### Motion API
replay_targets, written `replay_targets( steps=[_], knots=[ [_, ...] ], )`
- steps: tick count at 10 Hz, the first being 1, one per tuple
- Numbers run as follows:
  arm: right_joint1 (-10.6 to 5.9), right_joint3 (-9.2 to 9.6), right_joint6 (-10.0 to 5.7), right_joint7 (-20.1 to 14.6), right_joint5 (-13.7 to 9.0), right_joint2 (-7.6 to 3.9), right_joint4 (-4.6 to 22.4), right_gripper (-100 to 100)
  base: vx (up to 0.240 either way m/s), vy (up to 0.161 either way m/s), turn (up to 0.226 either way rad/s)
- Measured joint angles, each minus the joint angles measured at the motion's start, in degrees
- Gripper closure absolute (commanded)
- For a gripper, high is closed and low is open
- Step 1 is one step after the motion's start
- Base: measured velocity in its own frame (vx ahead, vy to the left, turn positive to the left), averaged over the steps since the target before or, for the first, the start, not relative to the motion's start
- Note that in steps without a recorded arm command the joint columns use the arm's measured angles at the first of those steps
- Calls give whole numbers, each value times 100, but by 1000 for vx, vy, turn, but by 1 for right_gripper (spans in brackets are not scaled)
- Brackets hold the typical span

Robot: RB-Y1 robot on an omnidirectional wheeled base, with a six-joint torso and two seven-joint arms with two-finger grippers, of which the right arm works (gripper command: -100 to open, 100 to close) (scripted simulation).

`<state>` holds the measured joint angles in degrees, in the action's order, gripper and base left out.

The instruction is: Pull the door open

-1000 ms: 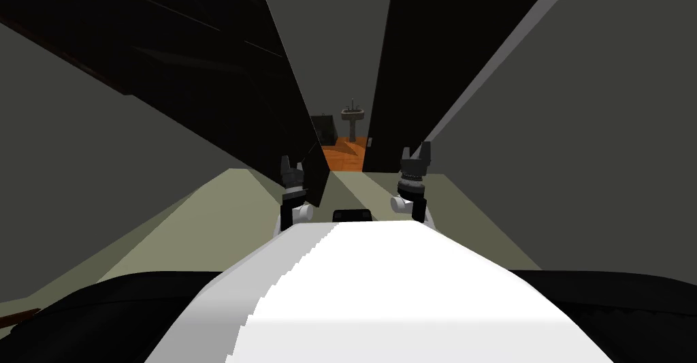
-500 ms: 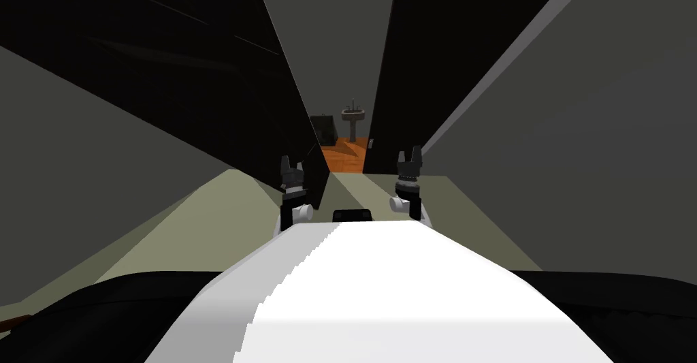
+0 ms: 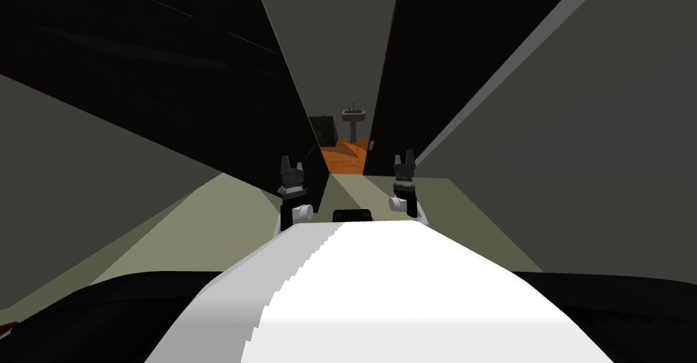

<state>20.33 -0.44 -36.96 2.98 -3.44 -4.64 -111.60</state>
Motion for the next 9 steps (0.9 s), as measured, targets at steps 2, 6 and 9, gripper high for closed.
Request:
replay_targets(
  steps=[2,6,9],
  knots=[
    [-98,9,6,-6,6,-7,262,-100,105,-6,11],
    [-248,-35,-85,-101,-28,-93,849,-100,100,-8,12],
    [-355,-51,-127,-151,-44,-137,1265,-100,90,-2,12]
  ],
)
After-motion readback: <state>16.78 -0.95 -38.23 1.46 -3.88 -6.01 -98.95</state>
